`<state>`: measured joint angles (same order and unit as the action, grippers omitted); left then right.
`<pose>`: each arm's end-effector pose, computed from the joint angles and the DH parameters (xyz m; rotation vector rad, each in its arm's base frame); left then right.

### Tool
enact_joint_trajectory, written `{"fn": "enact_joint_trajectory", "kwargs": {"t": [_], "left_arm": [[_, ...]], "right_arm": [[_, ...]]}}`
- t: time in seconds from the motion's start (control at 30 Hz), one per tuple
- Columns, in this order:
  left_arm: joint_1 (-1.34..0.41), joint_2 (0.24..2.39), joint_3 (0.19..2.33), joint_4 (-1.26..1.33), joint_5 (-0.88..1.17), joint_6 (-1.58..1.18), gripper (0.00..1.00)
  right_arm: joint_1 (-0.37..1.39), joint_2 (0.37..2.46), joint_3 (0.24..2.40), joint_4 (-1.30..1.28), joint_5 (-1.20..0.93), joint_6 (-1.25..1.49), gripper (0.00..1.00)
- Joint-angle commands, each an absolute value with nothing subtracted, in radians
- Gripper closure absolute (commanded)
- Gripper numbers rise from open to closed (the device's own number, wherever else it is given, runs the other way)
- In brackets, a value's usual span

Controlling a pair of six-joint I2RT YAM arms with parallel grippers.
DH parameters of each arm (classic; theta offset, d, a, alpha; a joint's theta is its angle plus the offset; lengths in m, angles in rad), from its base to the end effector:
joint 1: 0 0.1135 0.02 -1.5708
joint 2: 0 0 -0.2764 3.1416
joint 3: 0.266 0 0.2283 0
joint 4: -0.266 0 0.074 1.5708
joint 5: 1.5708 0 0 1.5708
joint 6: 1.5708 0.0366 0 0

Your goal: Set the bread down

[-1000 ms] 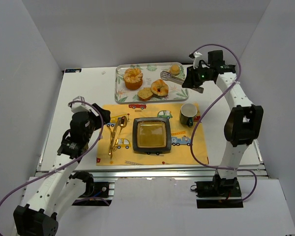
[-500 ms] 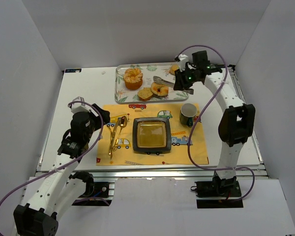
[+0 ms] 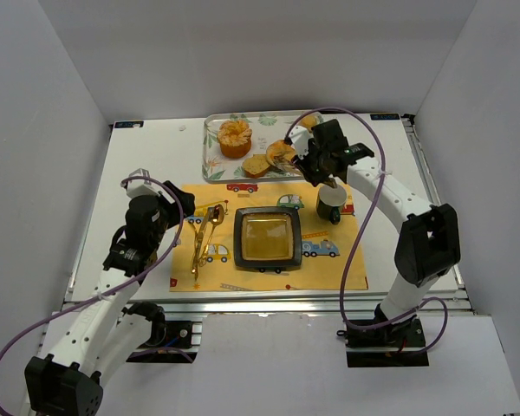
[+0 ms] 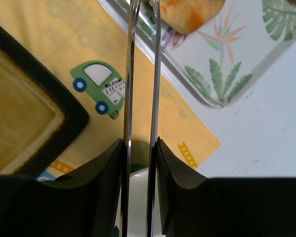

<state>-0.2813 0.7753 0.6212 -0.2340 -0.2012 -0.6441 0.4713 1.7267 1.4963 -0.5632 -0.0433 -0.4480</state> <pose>0.1472 -0.0349 0.2909 -0.4864 1.9125 -0.4123 0.3277 0.1688 0.3159 -1.0676 2.1095 0.0625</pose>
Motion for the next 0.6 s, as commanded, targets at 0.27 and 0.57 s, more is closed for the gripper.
{"fn": "enact_joint_trajectory", "kwargs": {"t": [0.27,0.57], "left_arm": [[-0.281,0.750,0.604,-0.215,-0.199,-0.634,0.16],[-0.281,0.727,0.595,-0.229,-0.209,-0.640,0.16]], "right_arm": [[0.514,1.664,1.399,-0.387,0.104,-0.538,0.57],[0.525,1.672,1.359,-0.333,0.117,-0.560,0.55]]}}
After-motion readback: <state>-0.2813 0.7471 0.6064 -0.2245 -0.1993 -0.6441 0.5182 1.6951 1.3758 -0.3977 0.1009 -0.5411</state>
